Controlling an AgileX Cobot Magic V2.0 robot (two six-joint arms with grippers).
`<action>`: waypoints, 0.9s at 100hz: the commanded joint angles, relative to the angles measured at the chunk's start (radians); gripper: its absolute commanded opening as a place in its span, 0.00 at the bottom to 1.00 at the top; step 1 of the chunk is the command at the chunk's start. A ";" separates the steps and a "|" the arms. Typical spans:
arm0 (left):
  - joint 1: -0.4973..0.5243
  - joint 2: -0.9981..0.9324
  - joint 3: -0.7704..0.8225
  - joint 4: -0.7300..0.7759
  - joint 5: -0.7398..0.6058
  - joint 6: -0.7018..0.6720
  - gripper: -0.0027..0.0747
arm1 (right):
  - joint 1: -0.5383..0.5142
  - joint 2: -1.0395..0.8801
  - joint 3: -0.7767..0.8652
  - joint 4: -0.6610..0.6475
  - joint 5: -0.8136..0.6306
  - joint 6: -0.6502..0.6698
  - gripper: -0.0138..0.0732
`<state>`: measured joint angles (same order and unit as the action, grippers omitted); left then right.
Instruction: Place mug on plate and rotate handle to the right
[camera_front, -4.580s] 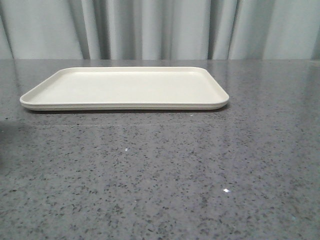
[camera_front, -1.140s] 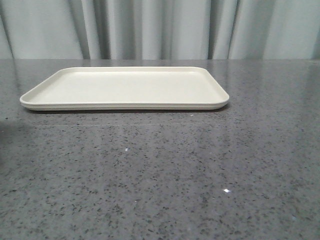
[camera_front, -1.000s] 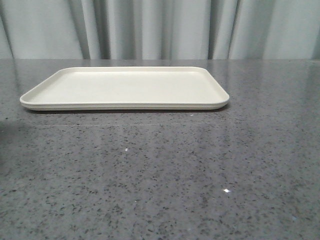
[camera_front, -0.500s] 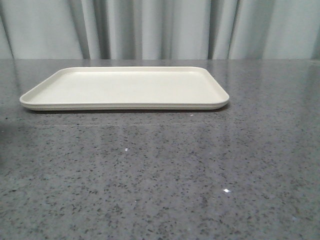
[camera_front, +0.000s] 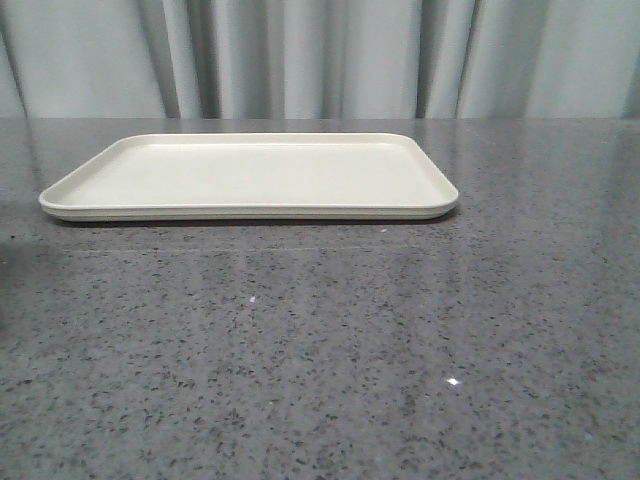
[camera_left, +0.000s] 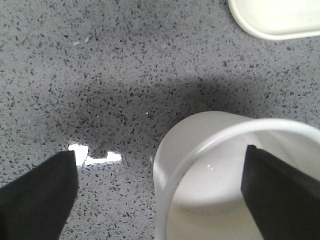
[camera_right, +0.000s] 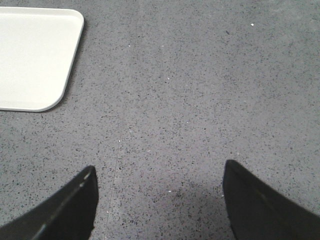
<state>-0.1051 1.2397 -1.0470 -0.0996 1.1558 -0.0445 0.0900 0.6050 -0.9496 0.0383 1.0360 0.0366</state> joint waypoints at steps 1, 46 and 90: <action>0.000 -0.016 -0.028 -0.005 -0.032 0.002 0.75 | -0.001 0.010 -0.029 0.001 -0.074 -0.005 0.77; 0.000 -0.016 -0.028 -0.005 -0.026 0.013 0.01 | -0.001 0.010 -0.029 0.001 -0.091 -0.005 0.77; 0.000 -0.016 -0.200 -0.052 0.070 0.051 0.01 | -0.001 0.010 -0.029 0.001 -0.110 -0.005 0.77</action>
<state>-0.1051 1.2420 -1.1620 -0.1089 1.2346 -0.0131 0.0900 0.6050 -0.9496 0.0383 1.0028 0.0366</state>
